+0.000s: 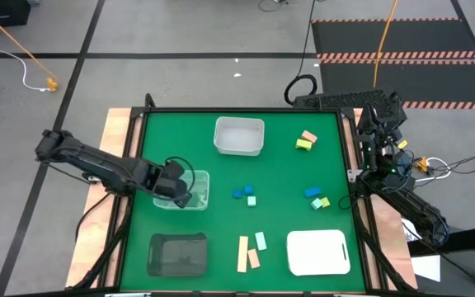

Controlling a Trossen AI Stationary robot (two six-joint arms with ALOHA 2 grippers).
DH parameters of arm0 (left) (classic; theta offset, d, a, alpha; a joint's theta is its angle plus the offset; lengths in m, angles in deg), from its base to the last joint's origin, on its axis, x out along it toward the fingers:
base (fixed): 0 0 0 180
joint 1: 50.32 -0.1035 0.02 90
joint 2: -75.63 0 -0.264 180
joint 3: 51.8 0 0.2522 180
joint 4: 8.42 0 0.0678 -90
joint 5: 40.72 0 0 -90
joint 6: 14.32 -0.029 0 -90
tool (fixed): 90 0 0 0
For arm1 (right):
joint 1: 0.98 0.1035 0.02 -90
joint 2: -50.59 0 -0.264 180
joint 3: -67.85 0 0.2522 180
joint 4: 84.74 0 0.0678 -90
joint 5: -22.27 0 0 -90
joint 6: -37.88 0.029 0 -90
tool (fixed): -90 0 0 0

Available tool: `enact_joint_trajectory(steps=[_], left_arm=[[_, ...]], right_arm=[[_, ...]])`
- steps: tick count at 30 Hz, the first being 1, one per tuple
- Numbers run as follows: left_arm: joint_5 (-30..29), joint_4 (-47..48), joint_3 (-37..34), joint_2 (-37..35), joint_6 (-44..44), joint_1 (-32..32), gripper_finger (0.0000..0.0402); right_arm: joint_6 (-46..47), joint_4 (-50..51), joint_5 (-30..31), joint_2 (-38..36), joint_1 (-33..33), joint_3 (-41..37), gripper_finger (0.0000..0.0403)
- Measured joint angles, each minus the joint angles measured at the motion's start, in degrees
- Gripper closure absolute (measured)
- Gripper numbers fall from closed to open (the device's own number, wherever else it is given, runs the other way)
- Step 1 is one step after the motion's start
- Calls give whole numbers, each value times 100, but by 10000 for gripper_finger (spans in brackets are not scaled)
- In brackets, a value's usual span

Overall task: Sort & place blocks by color
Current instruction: Put the top left yellow cylinder block into the transparent bin, then put the top yellow bridge block into the transparent bin

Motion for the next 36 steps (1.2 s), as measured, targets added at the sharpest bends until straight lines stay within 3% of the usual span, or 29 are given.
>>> enact_joint_trajectory(steps=[8,16,24,36], left_arm=[[-22,-6,0,122,235,-10,226],[-228,-544,0,-724,24,-17,188],[-575,-2489,0,-1419,-1085,-17,190],[-746,-5862,0,-1389,-3795,-283,238]], right_arm=[[1,-2,-1,0,0,-1,264],[-1,-2,-1,0,-1,-2,264],[1,-2,0,2,-2,0,264],[0,-7,-1,0,-2,0,264]])
